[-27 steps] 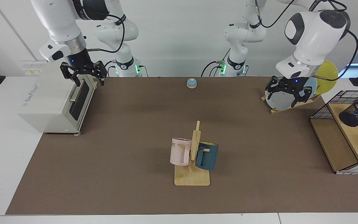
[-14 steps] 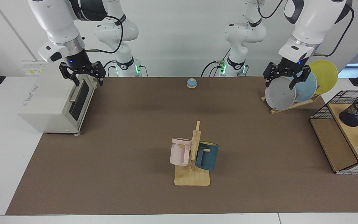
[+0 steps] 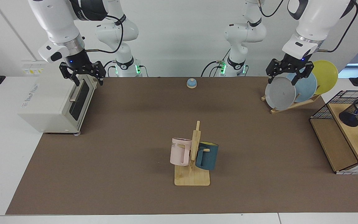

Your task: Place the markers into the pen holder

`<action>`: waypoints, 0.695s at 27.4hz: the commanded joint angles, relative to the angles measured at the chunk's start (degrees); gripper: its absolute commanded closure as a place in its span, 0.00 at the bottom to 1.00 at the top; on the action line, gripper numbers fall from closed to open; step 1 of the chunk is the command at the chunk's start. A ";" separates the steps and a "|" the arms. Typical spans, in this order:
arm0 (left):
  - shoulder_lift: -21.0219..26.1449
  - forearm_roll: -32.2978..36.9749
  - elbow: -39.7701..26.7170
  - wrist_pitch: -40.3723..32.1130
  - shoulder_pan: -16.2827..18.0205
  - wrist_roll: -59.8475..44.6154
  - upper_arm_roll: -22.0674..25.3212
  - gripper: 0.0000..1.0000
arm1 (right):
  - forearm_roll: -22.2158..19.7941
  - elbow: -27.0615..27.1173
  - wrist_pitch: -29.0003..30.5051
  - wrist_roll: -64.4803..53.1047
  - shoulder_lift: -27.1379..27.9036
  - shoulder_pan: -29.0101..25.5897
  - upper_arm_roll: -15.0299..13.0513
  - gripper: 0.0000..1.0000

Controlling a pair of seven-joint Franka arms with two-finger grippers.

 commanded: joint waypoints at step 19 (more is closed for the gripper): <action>0.61 0.07 1.15 -1.18 4.92 -1.58 -4.11 0.00 | 1.31 -0.45 0.13 0.25 -0.57 -0.88 0.45 0.00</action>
